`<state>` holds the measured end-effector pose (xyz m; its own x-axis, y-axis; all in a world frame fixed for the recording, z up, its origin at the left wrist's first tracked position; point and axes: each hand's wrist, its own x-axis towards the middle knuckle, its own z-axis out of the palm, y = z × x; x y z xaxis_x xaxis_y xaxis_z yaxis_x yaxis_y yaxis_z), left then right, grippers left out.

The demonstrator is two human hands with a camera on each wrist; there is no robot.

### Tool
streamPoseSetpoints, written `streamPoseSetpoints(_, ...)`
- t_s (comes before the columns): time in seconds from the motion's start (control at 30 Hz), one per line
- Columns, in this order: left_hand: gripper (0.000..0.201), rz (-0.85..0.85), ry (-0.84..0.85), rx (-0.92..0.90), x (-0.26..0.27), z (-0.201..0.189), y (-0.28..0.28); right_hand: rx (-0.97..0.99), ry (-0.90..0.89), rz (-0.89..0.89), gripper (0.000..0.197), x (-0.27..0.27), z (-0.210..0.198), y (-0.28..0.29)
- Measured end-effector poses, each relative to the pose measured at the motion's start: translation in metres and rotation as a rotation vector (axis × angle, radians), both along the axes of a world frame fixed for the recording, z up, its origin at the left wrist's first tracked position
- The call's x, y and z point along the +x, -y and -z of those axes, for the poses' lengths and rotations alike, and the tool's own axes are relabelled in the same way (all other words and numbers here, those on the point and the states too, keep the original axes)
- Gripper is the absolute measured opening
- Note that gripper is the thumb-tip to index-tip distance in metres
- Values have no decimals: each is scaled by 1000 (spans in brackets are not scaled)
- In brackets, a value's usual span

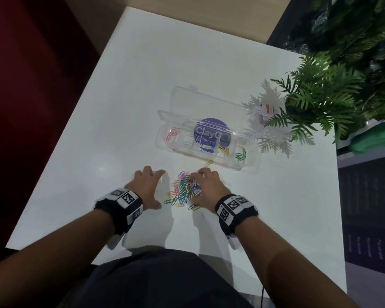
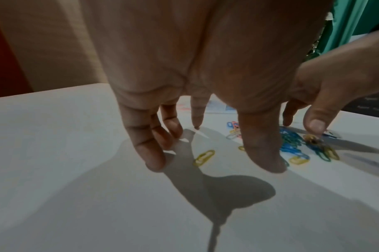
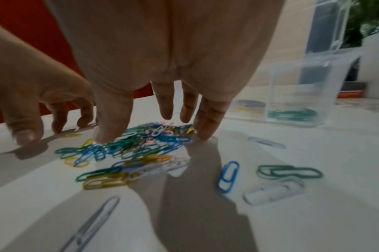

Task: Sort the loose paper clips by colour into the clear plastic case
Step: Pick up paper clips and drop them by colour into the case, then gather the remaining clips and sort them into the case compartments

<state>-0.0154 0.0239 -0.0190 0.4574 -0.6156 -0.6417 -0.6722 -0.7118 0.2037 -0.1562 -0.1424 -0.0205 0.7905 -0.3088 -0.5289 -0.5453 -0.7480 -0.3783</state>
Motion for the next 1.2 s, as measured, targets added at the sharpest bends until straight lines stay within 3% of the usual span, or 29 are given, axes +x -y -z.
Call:
streamPoseSetpoints(0.13,107,-21,19,51,-8,0,-6,-117,-81,97,94,-23,-3,5)
streamPoseSetpoints(0.23,104,-43,-27,16,-18,-1,0,-64,-145,147,104,-22,-2,-8)
streamPoseSetpoints(0.37,102,1,-89,-109,-33,-3,22,0,-71,199,106,1,6,-33)
streamPoseSetpoints(0.43,97,-10,-150,-171,-38,-3,33,3,-52,214,99,12,10,-41)
streamPoseSetpoints(0.57,63,-137,-259,-317,-36,2,37,-2,-39,241,62,23,6,-49)
streamPoseSetpoints(0.7,34,-294,-293,-404,-32,7,31,29,-22,266,56,23,2,-54)
streamPoseSetpoints(0.77,32,-327,-339,-423,-30,8,30,15,-17,257,50,25,3,-57)
streamPoseSetpoints(0.87,28,-386,-447,-446,-31,9,30,-27,-6,292,23,26,0,-60)
streamPoseSetpoints(1.2,26,-558,-405,-548,-32,18,35,43,-23,329,28,31,2,-55)
